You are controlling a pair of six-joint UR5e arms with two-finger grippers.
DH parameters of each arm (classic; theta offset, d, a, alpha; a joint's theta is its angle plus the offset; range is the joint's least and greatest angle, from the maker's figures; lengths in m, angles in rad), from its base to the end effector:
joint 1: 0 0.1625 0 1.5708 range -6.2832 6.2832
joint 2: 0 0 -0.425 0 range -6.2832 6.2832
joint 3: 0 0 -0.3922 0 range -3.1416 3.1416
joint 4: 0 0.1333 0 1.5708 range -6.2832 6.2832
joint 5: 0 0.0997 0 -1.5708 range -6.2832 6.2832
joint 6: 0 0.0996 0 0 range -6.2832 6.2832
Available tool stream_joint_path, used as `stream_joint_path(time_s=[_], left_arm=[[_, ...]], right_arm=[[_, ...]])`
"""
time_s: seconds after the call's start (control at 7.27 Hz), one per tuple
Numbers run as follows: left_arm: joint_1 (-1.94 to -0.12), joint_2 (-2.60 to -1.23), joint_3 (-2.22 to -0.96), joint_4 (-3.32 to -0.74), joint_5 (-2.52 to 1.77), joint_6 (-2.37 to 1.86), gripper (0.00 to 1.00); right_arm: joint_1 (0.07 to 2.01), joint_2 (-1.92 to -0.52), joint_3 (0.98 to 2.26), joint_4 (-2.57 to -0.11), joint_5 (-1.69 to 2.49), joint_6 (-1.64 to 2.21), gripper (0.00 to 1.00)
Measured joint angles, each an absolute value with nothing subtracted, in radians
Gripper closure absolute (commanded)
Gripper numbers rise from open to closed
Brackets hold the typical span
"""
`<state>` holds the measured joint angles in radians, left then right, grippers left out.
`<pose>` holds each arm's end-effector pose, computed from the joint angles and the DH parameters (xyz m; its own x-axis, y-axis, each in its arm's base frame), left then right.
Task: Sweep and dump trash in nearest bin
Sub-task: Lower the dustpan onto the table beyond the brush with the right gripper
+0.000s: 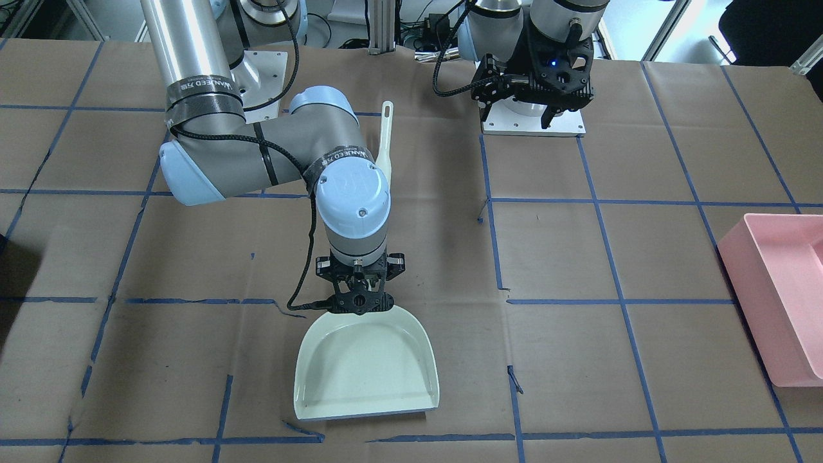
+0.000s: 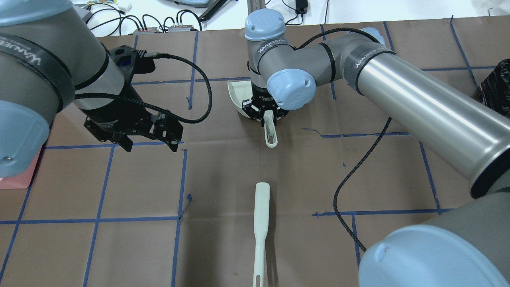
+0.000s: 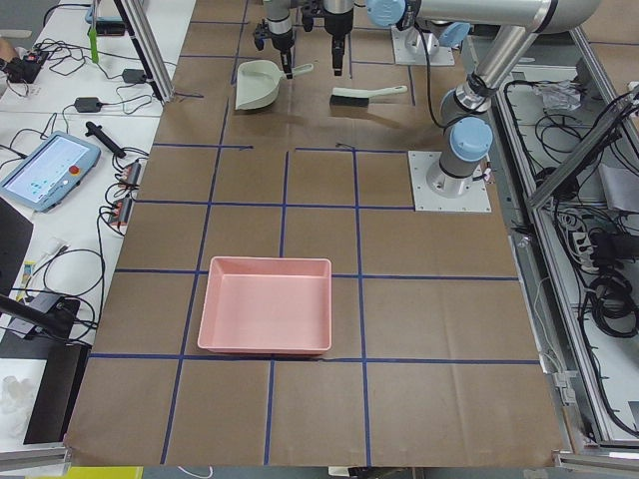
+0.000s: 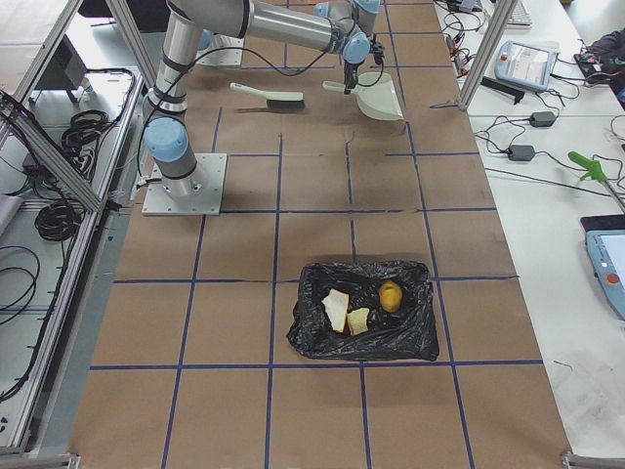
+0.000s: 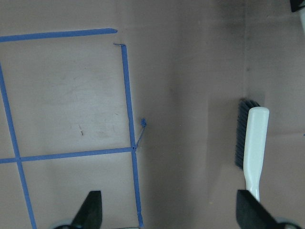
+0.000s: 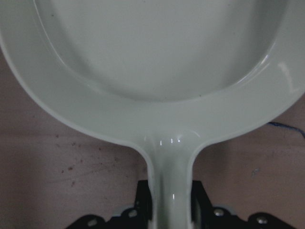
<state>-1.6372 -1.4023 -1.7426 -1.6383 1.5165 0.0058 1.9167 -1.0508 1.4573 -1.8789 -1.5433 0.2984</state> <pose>-0.1658 -0.4032 0.4739 -0.9962 0.0682 0.0545 0.0720 0.9949 0.0704 0.3520 -0.5756 0.2674 -0.9989 -0.0463 0.0027 -0.0457 0.9937 0.1019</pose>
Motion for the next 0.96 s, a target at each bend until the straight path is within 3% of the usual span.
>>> stream_joint_path(time_s=[0.82, 0.96], left_arm=[[-1.638, -1.402, -1.743, -1.655, 1.516, 0.006, 0.00], [-1.638, -1.400, -1.744, -1.656, 1.517, 0.006, 0.00]], right_arm=[[1.940, -0.967, 1.392, -1.903, -1.550, 0.306, 1.00], [1.939, -0.962, 1.392, -1.901, -1.551, 0.310, 0.96]])
